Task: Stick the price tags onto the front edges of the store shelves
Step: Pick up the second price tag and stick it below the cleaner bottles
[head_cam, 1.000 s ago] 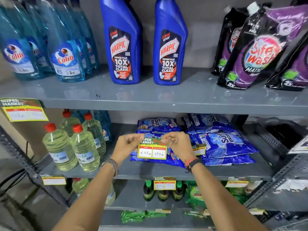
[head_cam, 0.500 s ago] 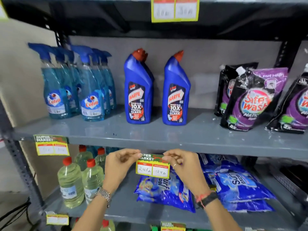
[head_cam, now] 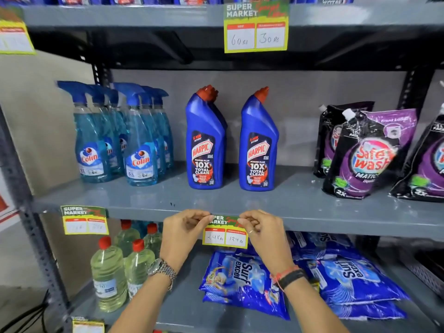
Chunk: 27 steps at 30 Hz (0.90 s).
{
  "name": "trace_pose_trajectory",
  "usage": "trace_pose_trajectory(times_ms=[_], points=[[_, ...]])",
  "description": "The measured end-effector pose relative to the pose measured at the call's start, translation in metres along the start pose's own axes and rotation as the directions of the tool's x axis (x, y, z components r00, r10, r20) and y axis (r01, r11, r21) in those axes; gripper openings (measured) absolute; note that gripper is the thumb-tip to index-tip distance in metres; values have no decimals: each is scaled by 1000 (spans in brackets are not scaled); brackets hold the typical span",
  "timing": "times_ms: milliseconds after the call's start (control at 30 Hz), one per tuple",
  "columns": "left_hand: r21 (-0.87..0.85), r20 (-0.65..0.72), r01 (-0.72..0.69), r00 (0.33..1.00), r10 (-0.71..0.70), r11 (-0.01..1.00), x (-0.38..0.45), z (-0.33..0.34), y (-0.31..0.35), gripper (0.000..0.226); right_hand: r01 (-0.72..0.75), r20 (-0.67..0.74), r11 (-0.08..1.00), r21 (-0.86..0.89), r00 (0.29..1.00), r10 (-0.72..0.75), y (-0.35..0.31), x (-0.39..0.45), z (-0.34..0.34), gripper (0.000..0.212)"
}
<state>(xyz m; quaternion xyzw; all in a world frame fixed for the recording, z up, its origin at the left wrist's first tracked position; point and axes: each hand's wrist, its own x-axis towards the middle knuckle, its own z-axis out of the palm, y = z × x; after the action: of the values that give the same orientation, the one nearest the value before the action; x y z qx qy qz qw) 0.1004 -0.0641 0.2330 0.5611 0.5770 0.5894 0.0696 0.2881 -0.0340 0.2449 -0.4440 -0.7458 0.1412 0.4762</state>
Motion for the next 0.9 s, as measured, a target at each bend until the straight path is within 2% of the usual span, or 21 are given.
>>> trace_pose_trajectory(times_ms=[333, 500, 567, 633, 667, 700, 833, 900], points=[[-58, -21, -36, 999, 35, 998, 1, 3, -2, 5, 62, -9, 998, 10, 998, -62, -1, 2, 0, 10], [-23, -16, -25, 1000, 24, 999, 4, 3, -2, 13, 59, -26, 997, -48, 998, -61, -3, 4, 3, 5], [65, -19, -62, 998, 63, 996, 4, 1, -2, 15, 61, -36, 991, -119, 997, -65, -4, 4, 5, 6], [335, -37, -171, 980, 194, 927, 4, -1, 0, 17, 65, -54, 970, -235, 995, -79, -5, 6, 6, 7], [432, -39, -218, 965, 260, 875, 6, -2, 0, 18, 72, -67, 954, -292, 993, -96, -5, 7, 6, 10], [459, -31, -248, 955, 295, 853, 8, -2, 0, 21, 87, -72, 938, -335, 990, -118, -6, 9, 7, 17], [362, 146, -342, 940, 309, 867, 18, 1, -4, 36, 144, 29, 920, -365, 989, -143, -11, 14, 18, 51], [370, 216, -369, 927, 307, 853, 19, 6, -7, 40, 123, 62, 914, -386, 992, -107, -11, 14, 24, 57]])
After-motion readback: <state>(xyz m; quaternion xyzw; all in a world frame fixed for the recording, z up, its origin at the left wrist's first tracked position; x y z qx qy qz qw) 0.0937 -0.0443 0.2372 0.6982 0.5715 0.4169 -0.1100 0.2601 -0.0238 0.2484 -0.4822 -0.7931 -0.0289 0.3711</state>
